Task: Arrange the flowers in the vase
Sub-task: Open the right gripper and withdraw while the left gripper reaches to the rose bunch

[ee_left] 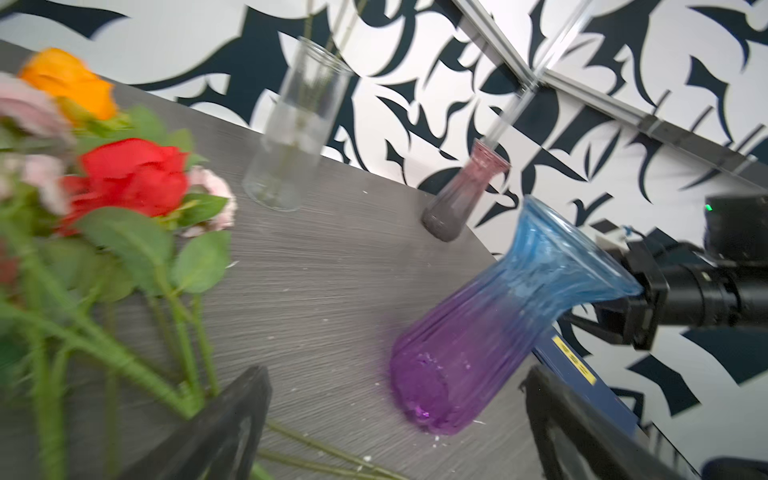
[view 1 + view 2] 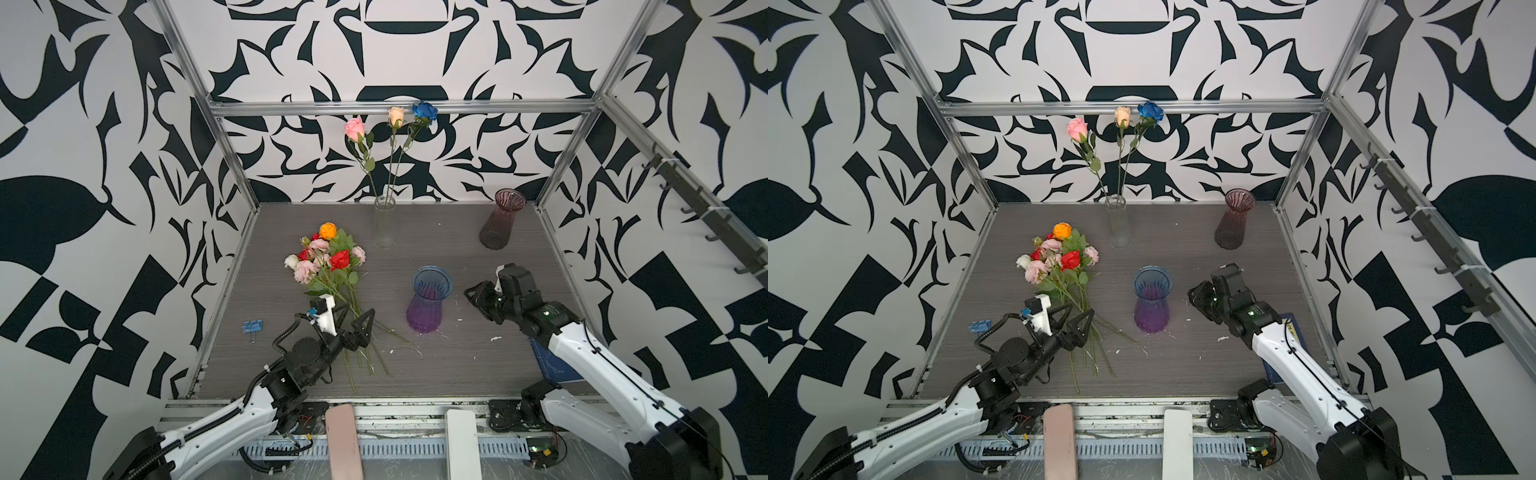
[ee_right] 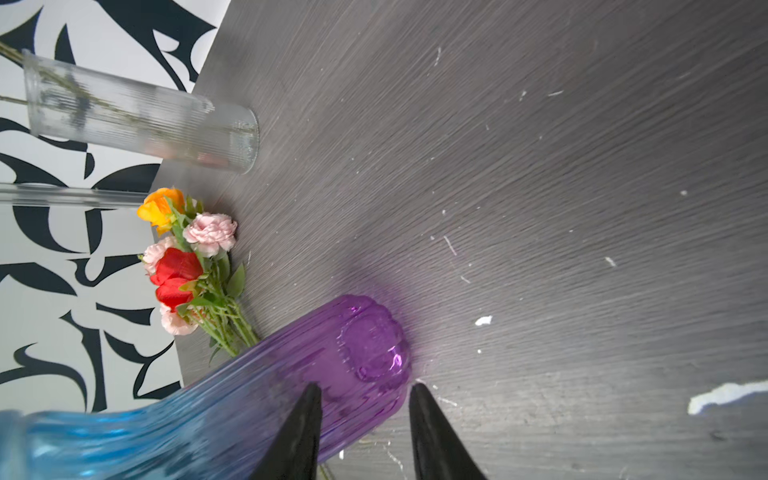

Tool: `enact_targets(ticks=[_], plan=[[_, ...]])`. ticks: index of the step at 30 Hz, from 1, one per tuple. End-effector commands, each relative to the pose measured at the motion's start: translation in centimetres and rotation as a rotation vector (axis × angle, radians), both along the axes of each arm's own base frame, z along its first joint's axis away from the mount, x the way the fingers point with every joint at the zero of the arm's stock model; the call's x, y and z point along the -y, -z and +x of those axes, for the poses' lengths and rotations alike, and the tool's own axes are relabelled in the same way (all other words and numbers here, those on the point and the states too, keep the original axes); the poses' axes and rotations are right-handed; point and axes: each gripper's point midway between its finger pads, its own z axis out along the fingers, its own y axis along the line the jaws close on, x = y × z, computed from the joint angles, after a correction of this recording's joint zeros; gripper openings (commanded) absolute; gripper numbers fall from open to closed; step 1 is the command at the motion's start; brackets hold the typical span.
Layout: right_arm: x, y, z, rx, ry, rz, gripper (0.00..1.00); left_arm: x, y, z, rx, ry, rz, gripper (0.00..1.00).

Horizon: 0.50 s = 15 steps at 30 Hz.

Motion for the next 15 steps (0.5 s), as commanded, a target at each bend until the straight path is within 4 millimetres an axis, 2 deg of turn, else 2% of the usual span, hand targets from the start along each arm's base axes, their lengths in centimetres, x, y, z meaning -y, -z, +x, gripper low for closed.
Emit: enact_targets(ticks=[1,6,12,15], plan=[[1.0,-0.6,1.5,0.117,0.040,-0.043,0.39,-2.0,1.5,0.7,-0.049,-0.110,0.021,0.99],[1.6,2.7,1.8,0.118,0.021,-0.126,0.38,-2.3,1.9,1.3,-0.063,-0.139,0.015,0.99],[2.3,5.7,1.3,0.116,0.013,-0.182,0.38,-2.9,3.5,3.0,-0.157,-0.171,-0.010,0.99],[2.6,7.0,0.8,0.128,0.016,-0.183,0.38,-3.9,4.6,4.0,-0.228,-0.213,-0.036,0.97]])
